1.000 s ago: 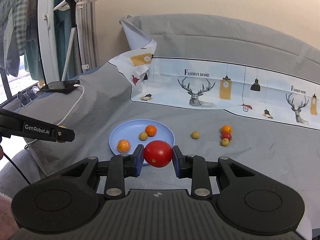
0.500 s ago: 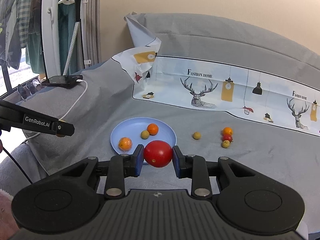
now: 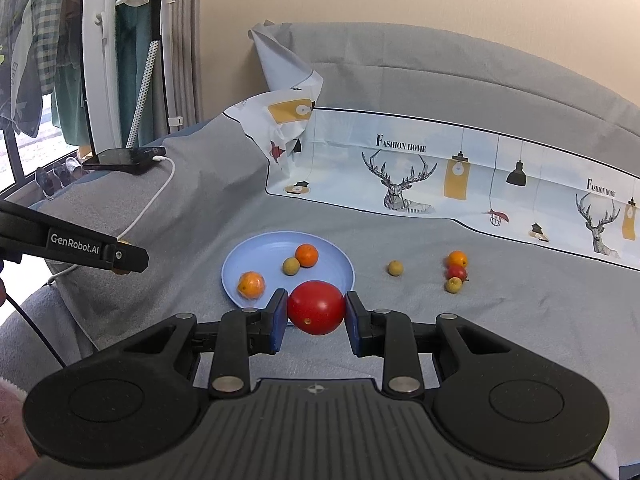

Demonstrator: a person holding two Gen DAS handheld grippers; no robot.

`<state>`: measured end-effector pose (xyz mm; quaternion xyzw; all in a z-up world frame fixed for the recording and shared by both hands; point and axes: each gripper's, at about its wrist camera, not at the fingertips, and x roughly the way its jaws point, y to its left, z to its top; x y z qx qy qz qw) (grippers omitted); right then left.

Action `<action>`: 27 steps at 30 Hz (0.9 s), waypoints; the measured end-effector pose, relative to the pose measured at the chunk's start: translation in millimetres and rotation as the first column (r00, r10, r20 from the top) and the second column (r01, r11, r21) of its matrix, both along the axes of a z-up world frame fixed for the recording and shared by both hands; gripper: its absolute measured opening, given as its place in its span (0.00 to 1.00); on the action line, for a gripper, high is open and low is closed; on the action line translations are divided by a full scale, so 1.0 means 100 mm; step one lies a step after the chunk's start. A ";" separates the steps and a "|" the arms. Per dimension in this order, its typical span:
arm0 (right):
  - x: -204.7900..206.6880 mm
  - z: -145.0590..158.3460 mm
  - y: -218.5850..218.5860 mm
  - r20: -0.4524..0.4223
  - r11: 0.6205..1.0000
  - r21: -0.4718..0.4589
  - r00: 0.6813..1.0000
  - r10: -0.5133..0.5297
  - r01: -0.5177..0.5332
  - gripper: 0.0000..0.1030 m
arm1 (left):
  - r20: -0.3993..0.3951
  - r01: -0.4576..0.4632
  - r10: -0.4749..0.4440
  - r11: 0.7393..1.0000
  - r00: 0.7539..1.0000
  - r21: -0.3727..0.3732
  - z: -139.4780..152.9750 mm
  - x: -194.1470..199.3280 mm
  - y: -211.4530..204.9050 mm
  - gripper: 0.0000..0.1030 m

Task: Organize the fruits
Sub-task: 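Carry the yellow fruit over the plate while the right tool carries the red tomato there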

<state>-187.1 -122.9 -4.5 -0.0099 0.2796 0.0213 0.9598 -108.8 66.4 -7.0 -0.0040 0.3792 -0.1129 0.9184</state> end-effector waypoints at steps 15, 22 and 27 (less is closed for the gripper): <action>0.13 -0.06 0.07 -0.037 1.000 -0.010 0.999 0.008 -0.009 0.31 | -0.025 -0.013 0.013 1.000 1.000 -0.002 -0.07 0.12 -0.02 0.30; 0.26 -0.12 0.06 -0.059 1.000 -0.008 0.998 0.001 -0.001 0.31 | -0.038 -0.034 0.034 0.999 0.999 -0.007 -0.09 0.30 -0.07 0.30; 0.42 -0.16 0.04 -0.072 1.000 -0.003 0.997 -0.004 0.004 0.31 | -0.046 -0.045 0.045 0.999 0.998 -0.006 -0.10 0.51 -0.13 0.30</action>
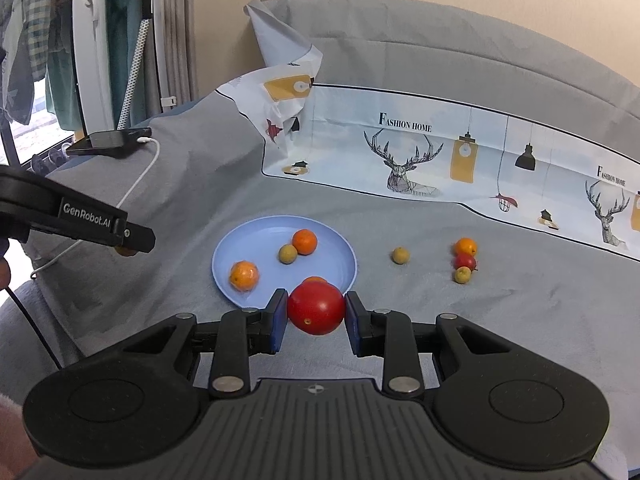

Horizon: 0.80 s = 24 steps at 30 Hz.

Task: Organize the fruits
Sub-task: 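Carry the yellow fruit over the plate while the right tool carries the red tomato there, then open the left tool onto the plate while the right tool releases the tomato there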

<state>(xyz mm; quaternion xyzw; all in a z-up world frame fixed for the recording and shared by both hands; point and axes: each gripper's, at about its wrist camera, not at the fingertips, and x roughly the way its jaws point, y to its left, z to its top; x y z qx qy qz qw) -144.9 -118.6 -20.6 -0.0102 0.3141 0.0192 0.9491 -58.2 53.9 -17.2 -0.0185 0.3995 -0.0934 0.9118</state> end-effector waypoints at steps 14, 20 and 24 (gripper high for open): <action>0.79 -0.32 -0.06 -0.067 0.999 0.034 0.998 0.010 -0.007 0.31 | -0.085 0.007 -0.004 1.000 0.996 0.031 -0.32 0.73 -0.30 0.30; 1.19 -0.54 -0.10 -0.105 0.999 0.051 0.994 0.014 -0.009 0.31 | -0.122 0.014 -0.006 0.998 0.993 0.067 -0.56 1.09 -0.47 0.30; 1.46 -0.71 -0.07 -0.135 0.999 0.051 0.991 0.024 -0.017 0.31 | -0.144 0.009 0.004 0.996 0.990 0.090 -0.72 1.34 -0.56 0.30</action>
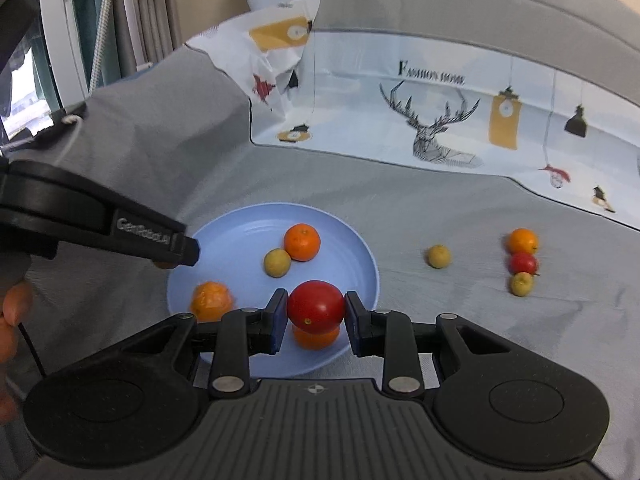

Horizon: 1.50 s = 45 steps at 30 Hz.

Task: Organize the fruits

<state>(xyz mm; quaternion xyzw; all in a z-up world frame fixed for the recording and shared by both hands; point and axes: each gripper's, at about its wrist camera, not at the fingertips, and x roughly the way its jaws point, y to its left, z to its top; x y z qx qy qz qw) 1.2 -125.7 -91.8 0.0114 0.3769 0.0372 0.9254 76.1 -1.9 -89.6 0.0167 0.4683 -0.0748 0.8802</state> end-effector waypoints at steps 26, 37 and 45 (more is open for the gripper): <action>-0.37 0.12 0.06 -0.121 1.000 0.009 0.993 -0.003 0.004 0.95 | -0.059 0.005 -0.003 1.000 0.998 0.031 0.11 -0.30 0.19 1.00; -1.23 0.51 0.03 -0.012 0.998 -0.026 0.998 -0.061 0.061 0.97 | 0.060 0.039 -0.043 0.997 0.997 0.062 0.53 -1.23 0.27 1.00; -1.63 0.75 -0.07 0.088 0.995 -0.011 0.991 -0.100 0.101 0.97 | 0.119 0.053 -0.061 0.996 0.991 0.065 0.73 -1.63 0.26 1.00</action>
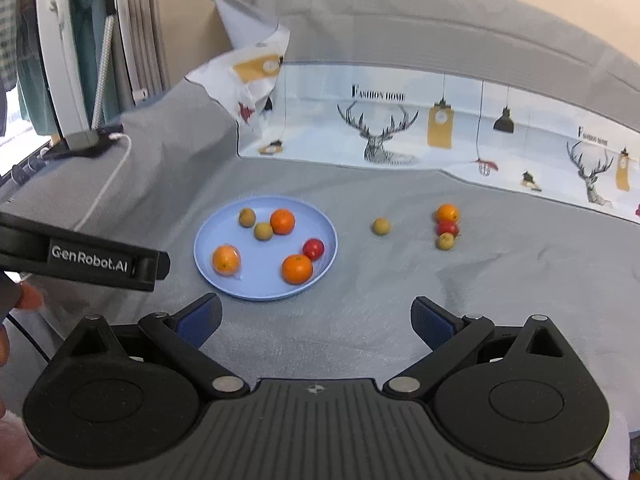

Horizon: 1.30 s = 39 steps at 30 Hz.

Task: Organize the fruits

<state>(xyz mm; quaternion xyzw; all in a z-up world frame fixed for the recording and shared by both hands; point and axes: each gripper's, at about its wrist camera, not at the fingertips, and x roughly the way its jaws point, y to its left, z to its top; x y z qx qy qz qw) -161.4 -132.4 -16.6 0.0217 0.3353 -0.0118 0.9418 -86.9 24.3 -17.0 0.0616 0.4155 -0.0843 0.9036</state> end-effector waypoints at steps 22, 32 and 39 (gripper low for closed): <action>-0.40 0.29 0.04 0.129 0.999 -0.037 0.991 0.023 -0.018 0.99 | 0.123 -0.005 0.010 0.999 0.992 -0.041 0.34 -0.32 0.08 1.00; -0.30 0.21 0.07 0.094 0.999 -0.023 0.995 0.031 -0.029 0.99 | 0.075 0.023 -0.020 0.999 0.997 -0.047 0.22 -0.24 0.11 1.00; -0.25 0.15 0.06 0.074 0.999 -0.013 0.997 0.032 -0.032 0.99 | 0.035 0.008 -0.007 0.999 0.999 -0.042 0.15 -0.17 0.12 1.00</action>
